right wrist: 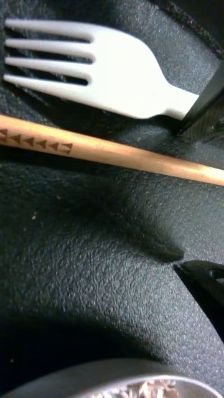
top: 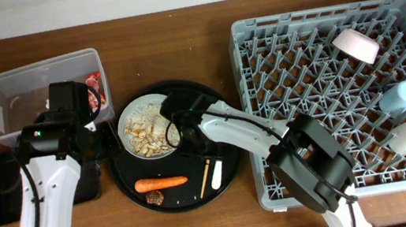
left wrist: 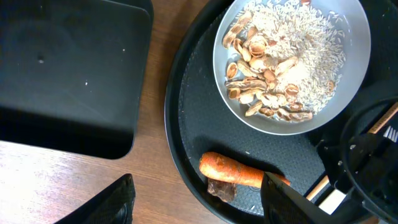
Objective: Sort waste into correct bins and load items into the dishwasher rack
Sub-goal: 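Grasp the wooden chopstick with the right gripper and place it in the rack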
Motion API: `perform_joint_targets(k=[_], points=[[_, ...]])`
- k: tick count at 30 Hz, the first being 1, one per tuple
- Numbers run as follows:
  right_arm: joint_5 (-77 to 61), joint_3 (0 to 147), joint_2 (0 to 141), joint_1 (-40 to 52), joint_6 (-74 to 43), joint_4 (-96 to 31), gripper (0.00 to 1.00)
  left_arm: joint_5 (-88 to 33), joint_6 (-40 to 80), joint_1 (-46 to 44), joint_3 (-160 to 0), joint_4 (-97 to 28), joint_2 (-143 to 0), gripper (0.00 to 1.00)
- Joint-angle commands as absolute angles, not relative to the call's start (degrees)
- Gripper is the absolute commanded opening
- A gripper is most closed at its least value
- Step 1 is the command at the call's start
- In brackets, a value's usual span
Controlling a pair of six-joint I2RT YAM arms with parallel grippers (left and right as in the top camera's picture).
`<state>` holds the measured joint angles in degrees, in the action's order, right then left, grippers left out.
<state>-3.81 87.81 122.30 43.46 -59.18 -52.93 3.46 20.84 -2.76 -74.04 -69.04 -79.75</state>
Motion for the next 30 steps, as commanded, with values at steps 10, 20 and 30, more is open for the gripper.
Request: perform_joint_targets(k=[10, 20, 30], points=[[-2.68, 86.5, 123.11, 43.66, -55.83, -51.62, 0.04, 3.92, 21.58, -2.55, -74.08, -69.1, -80.03, 0.64], [-1.45, 105.54, 111.68, 27.42, -21.56, -80.73, 0.04, 3.95, 21.56, -2.55, -74.08, -69.08, -80.03, 0.64], [1.76, 91.0, 111.66, 22.9, -23.38, -79.96, 0.12, 3.92, 21.56, -2.55, -74.08, -69.06, -80.03, 0.64]])
